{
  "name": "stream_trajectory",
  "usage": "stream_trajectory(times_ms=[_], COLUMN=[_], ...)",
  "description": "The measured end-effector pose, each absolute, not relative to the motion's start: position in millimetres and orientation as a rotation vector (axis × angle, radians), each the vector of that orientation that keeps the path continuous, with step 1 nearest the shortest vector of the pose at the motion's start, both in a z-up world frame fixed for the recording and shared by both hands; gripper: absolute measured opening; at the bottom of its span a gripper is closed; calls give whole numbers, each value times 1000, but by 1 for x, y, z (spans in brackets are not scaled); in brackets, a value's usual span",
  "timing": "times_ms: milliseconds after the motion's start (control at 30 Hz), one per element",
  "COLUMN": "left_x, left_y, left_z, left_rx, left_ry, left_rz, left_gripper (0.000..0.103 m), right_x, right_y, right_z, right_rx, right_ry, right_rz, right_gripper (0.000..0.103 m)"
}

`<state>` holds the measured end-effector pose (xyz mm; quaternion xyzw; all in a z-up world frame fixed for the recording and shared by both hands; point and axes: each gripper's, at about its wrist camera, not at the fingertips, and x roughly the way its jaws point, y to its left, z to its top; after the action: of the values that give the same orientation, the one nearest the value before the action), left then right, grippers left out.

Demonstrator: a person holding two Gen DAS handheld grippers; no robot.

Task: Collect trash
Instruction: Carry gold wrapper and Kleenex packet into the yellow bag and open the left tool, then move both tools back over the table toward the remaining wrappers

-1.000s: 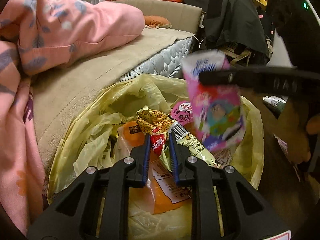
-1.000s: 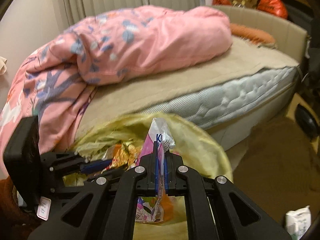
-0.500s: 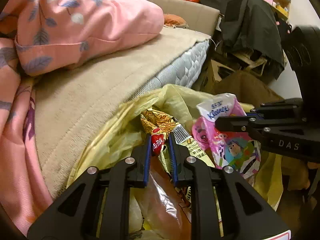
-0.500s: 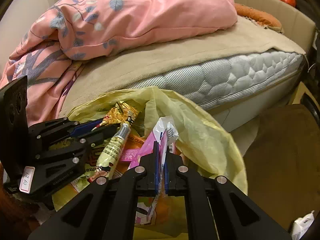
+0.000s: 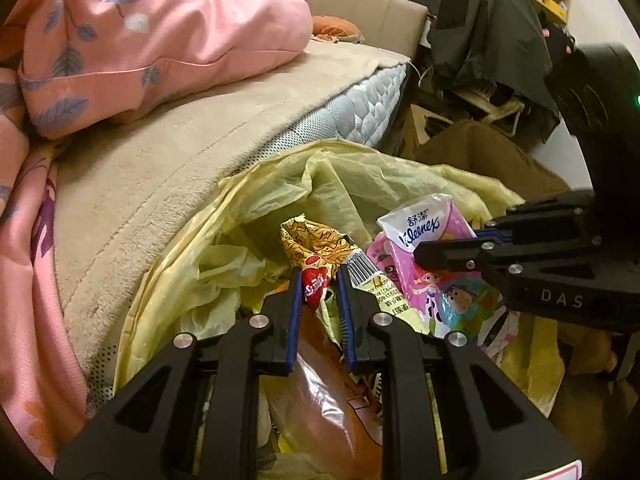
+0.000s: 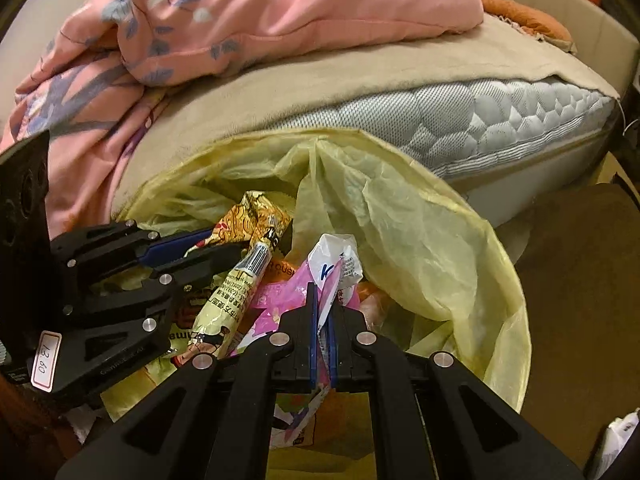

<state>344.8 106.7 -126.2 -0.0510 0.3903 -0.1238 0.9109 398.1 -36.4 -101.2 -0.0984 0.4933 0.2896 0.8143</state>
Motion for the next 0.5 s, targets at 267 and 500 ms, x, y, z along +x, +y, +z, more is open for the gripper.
stream_trajectory(times_ms=[267,500], left_x=[348,332], left_y=[125,123], left_z=[-110,-83], left_rx=[-210,-180], left_ry=[793,737], left_rz=[-245,-222], left_gripper=[35,42], right_x=[399,388], right_y=[-53,-60], right_z=[-87,-75], right_rx=[-143,-163], right_ry=[1009,976], right_rz=[580,563], right_gripper=[6,8])
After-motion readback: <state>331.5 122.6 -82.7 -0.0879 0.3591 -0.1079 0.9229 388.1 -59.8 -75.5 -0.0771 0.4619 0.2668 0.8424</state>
